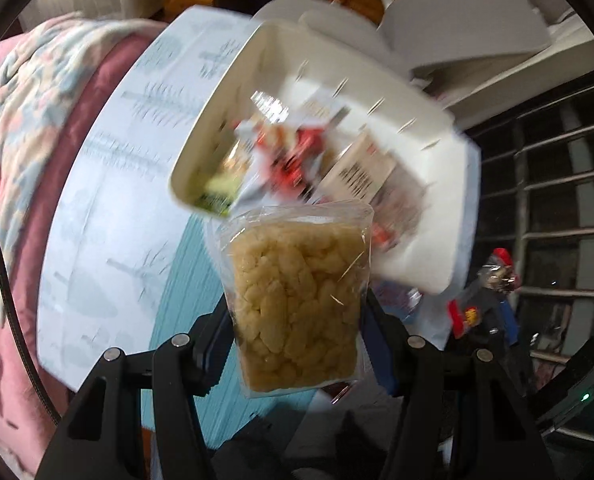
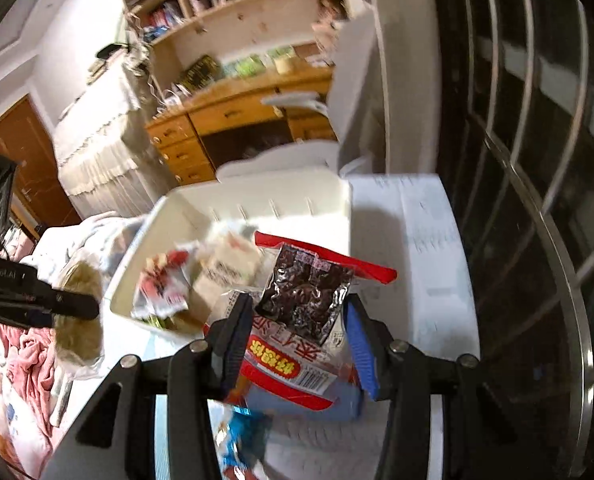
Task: Organize snacks
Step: 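Carry both packets into the white tray and open both grippers, then withdraw both grippers and reach toward the remaining snacks on the cloth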
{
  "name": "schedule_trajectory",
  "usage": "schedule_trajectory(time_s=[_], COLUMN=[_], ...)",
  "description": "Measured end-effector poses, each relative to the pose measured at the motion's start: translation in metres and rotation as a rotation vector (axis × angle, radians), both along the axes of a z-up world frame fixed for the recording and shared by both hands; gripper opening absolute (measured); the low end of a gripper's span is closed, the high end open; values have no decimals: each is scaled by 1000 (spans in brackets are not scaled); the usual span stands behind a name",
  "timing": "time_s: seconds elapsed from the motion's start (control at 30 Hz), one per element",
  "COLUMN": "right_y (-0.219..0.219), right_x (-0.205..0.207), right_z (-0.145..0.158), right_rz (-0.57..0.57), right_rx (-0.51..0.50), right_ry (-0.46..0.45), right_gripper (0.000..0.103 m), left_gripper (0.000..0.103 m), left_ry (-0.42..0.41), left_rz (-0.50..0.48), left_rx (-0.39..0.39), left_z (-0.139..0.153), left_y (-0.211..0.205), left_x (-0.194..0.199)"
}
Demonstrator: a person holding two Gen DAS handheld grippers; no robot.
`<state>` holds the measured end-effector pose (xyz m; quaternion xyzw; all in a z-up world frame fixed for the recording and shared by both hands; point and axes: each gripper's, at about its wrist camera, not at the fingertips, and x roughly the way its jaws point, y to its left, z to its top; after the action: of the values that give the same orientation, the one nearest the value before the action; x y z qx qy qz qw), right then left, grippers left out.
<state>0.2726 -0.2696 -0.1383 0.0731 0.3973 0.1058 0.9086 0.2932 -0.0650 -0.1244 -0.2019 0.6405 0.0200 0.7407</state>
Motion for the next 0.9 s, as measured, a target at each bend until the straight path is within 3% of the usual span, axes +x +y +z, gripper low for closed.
schedule_trajectory(time_s=[0.23,0.3,0.37,0.43,0.67,0.9], right_y=[11,11,12,11,1,-13], right_x=[9,14,18,18,12,-4], right_z=[4,0,-5,-7,-11,-17], right_rz=[34,67,76,72,63,88], right_rx=[2,35,34,28,50,6], right_ry=[-87,-56,-14,-4,4,-13], right_gripper=[50,59,67,67,67,67], left_gripper=[58,59,83,85,85,85], left_ry=[-171,-215,-253,-277,-258,-213], left_rz=[-67,-86,-105,-108,-144,-188], left_rx=[15,42,56,62,128,102], left_z=[24,27,28,29,25,7], left_y=[-27,-33,-37,-39,-39,-46], left_x=[33,39,43,43,29,6])
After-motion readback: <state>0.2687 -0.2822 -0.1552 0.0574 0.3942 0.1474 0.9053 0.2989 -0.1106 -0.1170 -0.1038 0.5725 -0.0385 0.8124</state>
